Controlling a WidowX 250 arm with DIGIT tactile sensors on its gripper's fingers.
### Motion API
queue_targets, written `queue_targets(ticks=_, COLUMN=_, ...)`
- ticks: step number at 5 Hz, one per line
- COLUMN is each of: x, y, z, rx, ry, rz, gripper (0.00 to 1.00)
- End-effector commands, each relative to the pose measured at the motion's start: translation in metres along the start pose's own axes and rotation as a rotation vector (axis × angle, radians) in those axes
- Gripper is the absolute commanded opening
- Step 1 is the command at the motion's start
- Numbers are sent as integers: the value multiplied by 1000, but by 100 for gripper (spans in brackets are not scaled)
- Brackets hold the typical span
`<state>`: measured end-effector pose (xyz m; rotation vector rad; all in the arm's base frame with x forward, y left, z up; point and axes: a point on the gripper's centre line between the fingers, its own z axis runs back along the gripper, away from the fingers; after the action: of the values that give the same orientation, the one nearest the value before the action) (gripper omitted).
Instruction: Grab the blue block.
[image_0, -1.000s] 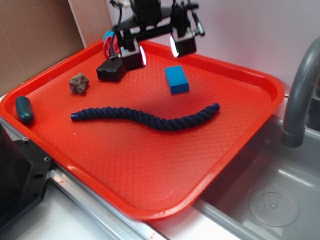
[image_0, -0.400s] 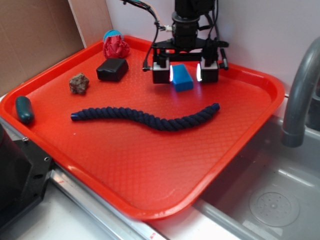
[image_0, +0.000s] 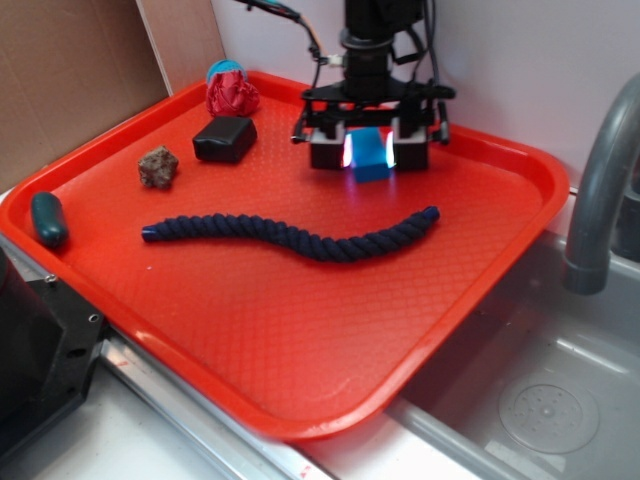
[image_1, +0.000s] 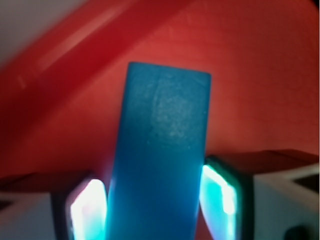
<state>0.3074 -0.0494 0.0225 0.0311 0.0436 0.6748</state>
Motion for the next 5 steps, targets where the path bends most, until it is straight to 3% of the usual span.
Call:
queue_targets(ticks=1, x=-14, y=80, z=108, rx=-234, ry=-146, rz=-119, gripper=0)
queue_targets(ticks=2, x=-14, y=119, z=155, rx=-251, ry=-225, rz=-137, gripper=0)
queue_targets(ticks=3, x=-22, y=131, z=190, rx=-154, ry=-227, rz=-83, gripper=0)
queue_targets(ticks=4, x=-23, y=120, z=195, rx=-23, ry=-328, rz=-233, gripper=0)
queue_targets(ticks=5, x=-16, y=116, z=180, rx=27, ry=-362, rz=-316, gripper=0)
